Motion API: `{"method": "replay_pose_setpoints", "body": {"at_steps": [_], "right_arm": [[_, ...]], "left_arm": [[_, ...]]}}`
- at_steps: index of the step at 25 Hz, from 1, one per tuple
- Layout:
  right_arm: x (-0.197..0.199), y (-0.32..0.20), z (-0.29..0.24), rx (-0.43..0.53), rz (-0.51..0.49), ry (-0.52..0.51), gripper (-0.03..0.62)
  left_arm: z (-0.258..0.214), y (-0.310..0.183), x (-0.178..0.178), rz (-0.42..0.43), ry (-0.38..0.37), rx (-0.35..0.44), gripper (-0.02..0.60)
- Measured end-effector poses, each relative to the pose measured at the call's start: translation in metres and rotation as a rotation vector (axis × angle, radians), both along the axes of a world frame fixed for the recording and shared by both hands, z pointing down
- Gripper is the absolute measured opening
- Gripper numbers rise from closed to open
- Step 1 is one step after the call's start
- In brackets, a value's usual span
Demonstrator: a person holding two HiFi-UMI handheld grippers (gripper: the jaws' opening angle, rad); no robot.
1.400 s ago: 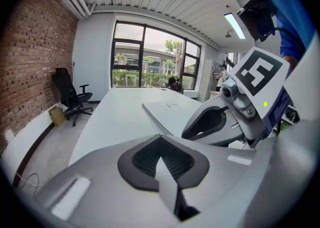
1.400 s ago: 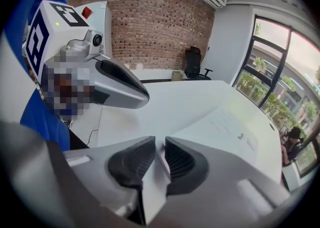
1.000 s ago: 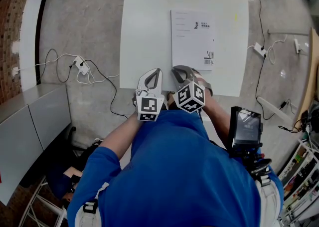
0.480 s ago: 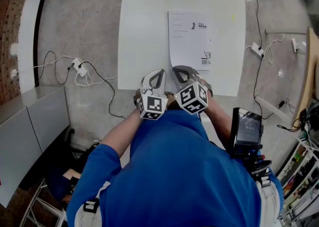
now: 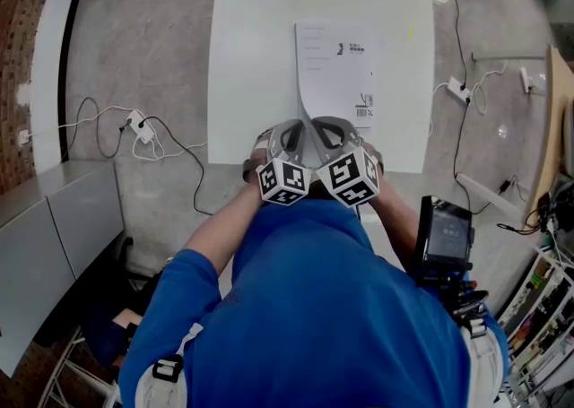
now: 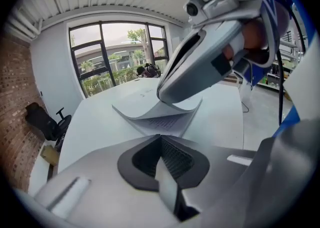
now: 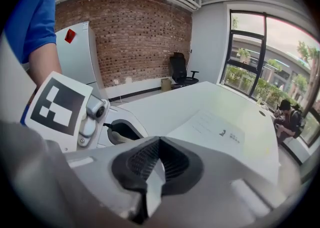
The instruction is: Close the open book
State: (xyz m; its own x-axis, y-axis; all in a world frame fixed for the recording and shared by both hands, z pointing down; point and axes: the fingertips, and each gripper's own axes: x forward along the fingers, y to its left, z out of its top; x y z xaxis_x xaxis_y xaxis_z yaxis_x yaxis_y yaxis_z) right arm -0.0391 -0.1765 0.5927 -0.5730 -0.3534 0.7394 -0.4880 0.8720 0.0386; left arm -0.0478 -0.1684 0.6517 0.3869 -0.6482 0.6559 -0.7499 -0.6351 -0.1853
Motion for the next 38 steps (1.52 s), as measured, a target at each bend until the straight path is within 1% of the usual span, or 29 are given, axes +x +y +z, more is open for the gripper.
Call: {"method": "replay_pose_setpoints", "body": {"at_steps": [6, 12, 16, 20, 28, 34, 38], "right_arm": [[0.01, -0.009, -0.01, 0.026, 0.035, -0.019, 0.002], [0.03, -0.021, -0.029, 0.066, 0.093, -0.046, 0.001], [0.048, -0.032, -0.042, 0.085, 0.164, -0.091, 0.002], [0.068, -0.039, -0.049, 0.094, 0.233, -0.112, 0.001], [0.109, -0.048, -0.056, 0.131, 0.347, -0.108, 0.001], [0.148, -0.055, -0.059, 0.146, 0.455, -0.102, 0.0], [0.163, -0.053, -0.061, 0.152, 0.492, -0.1, 0.0]], "left_arm": [[0.007, -0.003, 0.001, 0.023, -0.042, -0.012, 0.005], [0.005, -0.002, 0.002, 0.025, -0.054, -0.025, 0.005], [0.005, -0.001, 0.002, 0.026, -0.069, -0.029, 0.005], [0.005, 0.0, 0.001, 0.028, -0.077, -0.034, 0.005], [0.006, 0.0, 0.003, 0.034, -0.093, -0.038, 0.005], [0.006, 0.0, 0.005, 0.038, -0.101, -0.043, 0.005], [0.004, 0.0, 0.006, 0.043, -0.108, -0.044, 0.005]]}}
